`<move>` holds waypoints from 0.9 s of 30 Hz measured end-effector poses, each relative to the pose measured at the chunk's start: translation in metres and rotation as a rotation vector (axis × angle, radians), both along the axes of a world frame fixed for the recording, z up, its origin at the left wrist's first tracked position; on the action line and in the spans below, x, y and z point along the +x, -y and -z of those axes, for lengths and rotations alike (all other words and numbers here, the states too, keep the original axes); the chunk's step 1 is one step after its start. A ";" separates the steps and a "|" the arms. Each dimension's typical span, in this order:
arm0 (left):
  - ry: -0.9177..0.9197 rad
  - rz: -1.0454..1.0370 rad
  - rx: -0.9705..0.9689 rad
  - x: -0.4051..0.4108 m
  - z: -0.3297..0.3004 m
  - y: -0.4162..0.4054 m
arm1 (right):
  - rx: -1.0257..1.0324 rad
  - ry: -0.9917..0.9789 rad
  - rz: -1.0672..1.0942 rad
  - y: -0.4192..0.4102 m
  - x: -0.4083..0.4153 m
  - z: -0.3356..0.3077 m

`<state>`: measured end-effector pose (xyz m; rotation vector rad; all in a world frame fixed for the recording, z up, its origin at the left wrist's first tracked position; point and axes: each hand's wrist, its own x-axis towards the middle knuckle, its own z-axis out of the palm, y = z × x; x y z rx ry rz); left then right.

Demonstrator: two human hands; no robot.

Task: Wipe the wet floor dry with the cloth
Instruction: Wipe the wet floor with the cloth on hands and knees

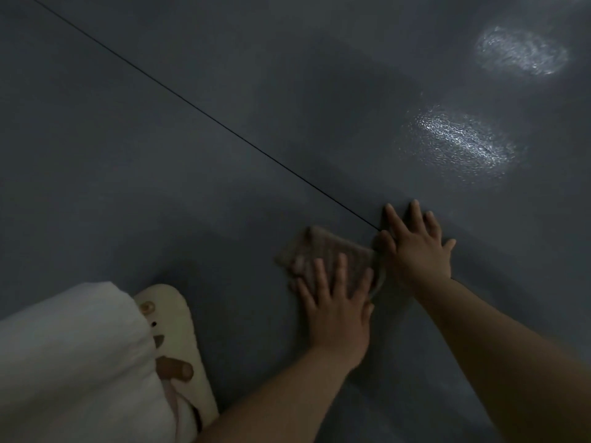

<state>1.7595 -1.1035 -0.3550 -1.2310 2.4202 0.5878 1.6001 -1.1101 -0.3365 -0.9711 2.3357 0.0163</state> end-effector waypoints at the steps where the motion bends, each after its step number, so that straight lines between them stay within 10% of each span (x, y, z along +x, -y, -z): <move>1: -0.007 0.128 -0.013 -0.004 0.000 0.003 | -0.001 -0.001 0.003 0.000 0.000 0.000; 7: 0.018 0.352 -0.067 -0.017 0.005 0.089 | -0.018 -0.014 0.003 -0.001 0.000 0.003; 19: 0.111 -0.973 -0.088 0.055 0.007 0.103 | -0.034 -0.012 0.020 -0.002 0.001 0.004; 27: -0.001 -0.097 0.007 0.026 0.004 -0.030 | -0.033 -0.014 0.029 -0.002 0.001 0.004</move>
